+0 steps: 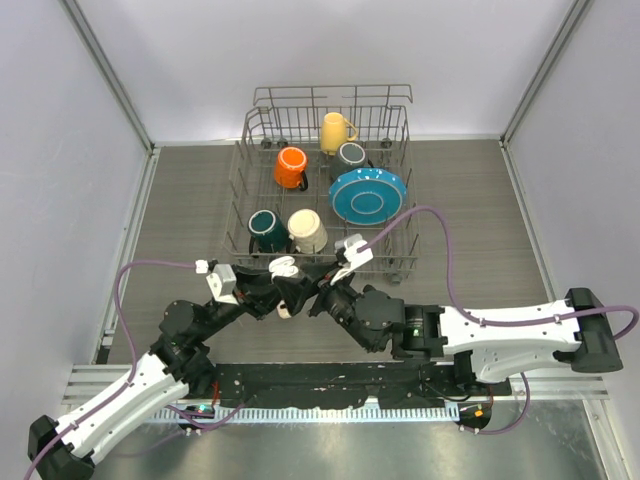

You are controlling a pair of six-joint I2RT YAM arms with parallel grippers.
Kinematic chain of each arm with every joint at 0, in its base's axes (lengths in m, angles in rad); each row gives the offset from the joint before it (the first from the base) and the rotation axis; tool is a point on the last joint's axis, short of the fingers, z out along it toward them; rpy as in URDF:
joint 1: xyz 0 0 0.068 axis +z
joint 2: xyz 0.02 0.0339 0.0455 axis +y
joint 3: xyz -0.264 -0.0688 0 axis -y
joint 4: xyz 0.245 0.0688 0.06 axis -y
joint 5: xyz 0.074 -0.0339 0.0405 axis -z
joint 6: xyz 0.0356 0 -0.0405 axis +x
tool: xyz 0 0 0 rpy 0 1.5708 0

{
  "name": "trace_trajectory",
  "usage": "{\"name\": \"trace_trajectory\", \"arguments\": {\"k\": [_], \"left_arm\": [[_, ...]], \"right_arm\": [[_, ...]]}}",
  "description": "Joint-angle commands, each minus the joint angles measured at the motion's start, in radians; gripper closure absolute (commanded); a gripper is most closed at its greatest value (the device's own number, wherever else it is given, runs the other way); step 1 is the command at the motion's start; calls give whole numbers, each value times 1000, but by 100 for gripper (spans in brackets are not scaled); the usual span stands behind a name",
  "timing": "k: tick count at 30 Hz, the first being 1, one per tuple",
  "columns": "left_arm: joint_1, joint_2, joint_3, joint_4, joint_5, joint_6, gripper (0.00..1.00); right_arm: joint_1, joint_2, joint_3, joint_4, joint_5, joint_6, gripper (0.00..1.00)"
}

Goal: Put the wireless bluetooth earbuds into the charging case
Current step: Place the earbud in the charging case.

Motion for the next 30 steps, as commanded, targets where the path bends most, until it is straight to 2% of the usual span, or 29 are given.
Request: {"name": "trace_trajectory", "arguments": {"k": [1, 10, 14, 15, 16, 17, 20, 26, 30], "left_arm": [[2, 4, 43, 65, 18, 20, 100], [2, 18, 49, 55, 43, 17, 100], [2, 33, 61, 37, 80, 12, 100], [1, 36, 66, 34, 87, 12, 100], [1, 42, 66, 32, 94, 11, 100], [1, 49, 71, 32, 109, 9, 100], [2, 61, 84, 16, 136, 12, 100], [2, 79, 110, -4, 195, 11, 100], [1, 101, 132, -24, 241, 20, 100]], "right_arm": [[-4, -70, 70, 8, -19, -43, 28], [-14, -139, 97, -29, 10, -53, 27], [-86, -121, 202, -291, 82, 71, 28], [-117, -112, 225, -448, 67, 171, 29], [-154, -106, 247, -518, -21, 217, 30], [-253, -89, 276, -626, -84, 265, 31], [-403, -82, 252, -680, -351, 348, 31], [-465, -43, 238, -680, -559, 353, 31], [-469, -18, 250, -678, -596, 349, 31]]}}
